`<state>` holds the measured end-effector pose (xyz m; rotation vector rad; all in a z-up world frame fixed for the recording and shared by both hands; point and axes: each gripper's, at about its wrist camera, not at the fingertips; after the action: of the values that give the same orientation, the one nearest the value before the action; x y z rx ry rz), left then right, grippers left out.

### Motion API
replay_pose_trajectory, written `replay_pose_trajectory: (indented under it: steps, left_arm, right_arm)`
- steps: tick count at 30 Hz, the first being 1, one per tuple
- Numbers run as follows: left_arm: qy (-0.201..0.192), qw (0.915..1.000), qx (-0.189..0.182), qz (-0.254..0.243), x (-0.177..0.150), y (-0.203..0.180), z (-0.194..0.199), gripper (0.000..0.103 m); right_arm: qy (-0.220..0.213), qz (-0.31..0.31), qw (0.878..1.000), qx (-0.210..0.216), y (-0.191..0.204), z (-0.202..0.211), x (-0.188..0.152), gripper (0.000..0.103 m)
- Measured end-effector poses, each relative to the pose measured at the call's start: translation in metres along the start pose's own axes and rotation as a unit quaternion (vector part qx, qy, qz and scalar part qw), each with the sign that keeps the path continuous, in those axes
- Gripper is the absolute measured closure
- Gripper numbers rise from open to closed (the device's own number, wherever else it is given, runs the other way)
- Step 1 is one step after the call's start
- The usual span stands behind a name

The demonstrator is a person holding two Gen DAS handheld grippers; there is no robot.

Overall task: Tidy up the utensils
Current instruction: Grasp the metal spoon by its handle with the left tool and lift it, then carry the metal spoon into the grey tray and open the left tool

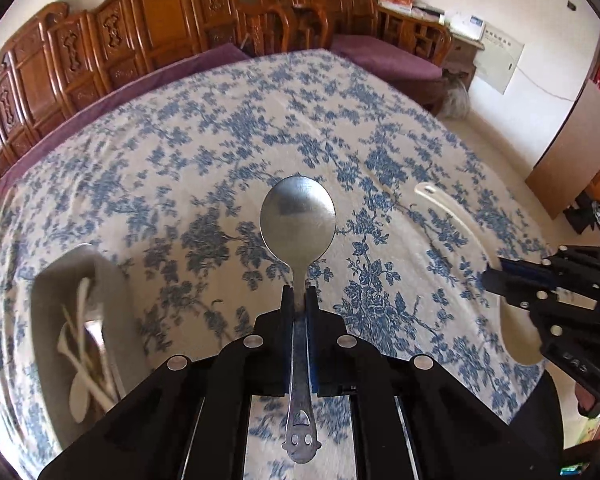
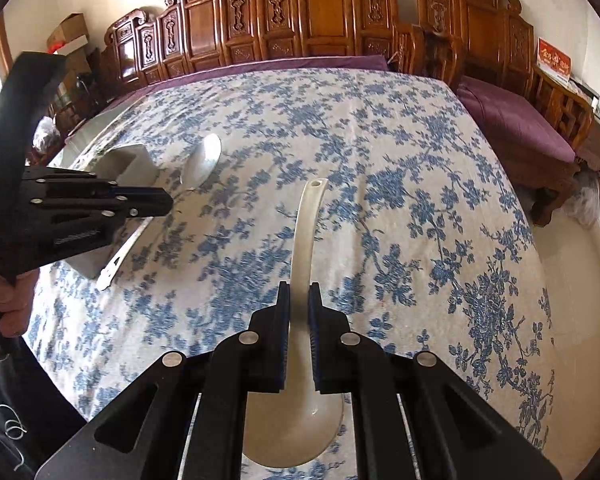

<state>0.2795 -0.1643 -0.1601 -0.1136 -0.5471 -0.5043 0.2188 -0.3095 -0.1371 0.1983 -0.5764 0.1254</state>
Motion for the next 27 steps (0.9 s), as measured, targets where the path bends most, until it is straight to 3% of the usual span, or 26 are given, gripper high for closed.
replay_pose_trajectory:
  steps: [12,27]
  left_arm:
    - [-0.058,0.9981,0.009,0.017,-0.019,0.026,0.072,0.098]
    - [-0.079,0.9948,0.038,0.052,-0.050,0.077,0.106,0.098]
  right_arm:
    - [-0.018,0.015,1.000,0.012,0.043,0.014,0.009,0.092]
    - [-0.025,0.044,0.998,0.038,0.094,0.016,0.016,0.092]
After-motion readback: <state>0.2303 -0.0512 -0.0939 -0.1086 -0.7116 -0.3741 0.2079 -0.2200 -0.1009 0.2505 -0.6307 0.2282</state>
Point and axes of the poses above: each gripper's, at about its wrist camera, not at the fingertips, and z roughly against the way its jaws point, y to its left, x to its top, and after that the axes turned 5 degrees about -z, right-handed
